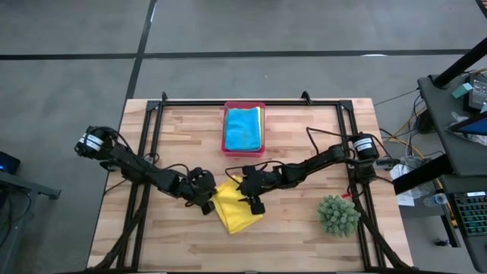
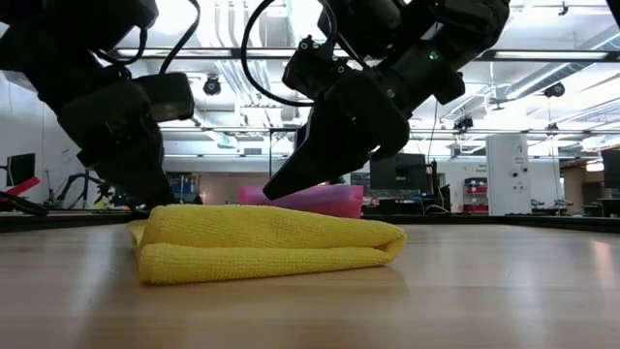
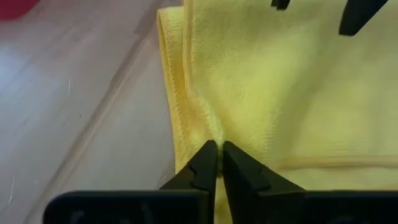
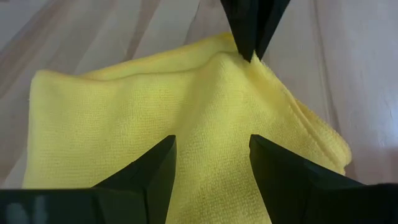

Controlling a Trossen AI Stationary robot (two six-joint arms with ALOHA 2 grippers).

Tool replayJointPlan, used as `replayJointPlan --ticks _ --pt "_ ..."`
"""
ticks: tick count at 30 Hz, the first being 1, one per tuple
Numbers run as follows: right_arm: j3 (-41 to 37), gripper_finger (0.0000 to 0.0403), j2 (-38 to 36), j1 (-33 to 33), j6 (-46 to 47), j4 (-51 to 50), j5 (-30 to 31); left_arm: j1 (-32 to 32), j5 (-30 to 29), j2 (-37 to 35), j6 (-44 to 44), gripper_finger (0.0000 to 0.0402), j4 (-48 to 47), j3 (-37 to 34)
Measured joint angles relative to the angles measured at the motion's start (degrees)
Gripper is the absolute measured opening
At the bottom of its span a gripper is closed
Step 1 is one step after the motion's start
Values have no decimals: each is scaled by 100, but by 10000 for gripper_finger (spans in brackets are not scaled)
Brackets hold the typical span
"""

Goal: Fold microfiber towels
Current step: Fold the yellow towel

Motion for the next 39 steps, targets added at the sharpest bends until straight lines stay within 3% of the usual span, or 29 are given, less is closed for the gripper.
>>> replayJointPlan --ticks 16,23,32,39 --pt "-4 194 -2 0 48 -9 0 -5 255 -968 -28 2 -389 39" --pt "-4 194 -4 0 43 -9 0 -5 541 -1467 -604 2 -910 34" --pt "-4 194 -7 -2 89 -8 5 -55 1340 -1286 -1195 2 -1022 21" --pt "-7 194 -7 -2 100 -7 7 -118 1588 -769 -1237 2 -1013 -1"
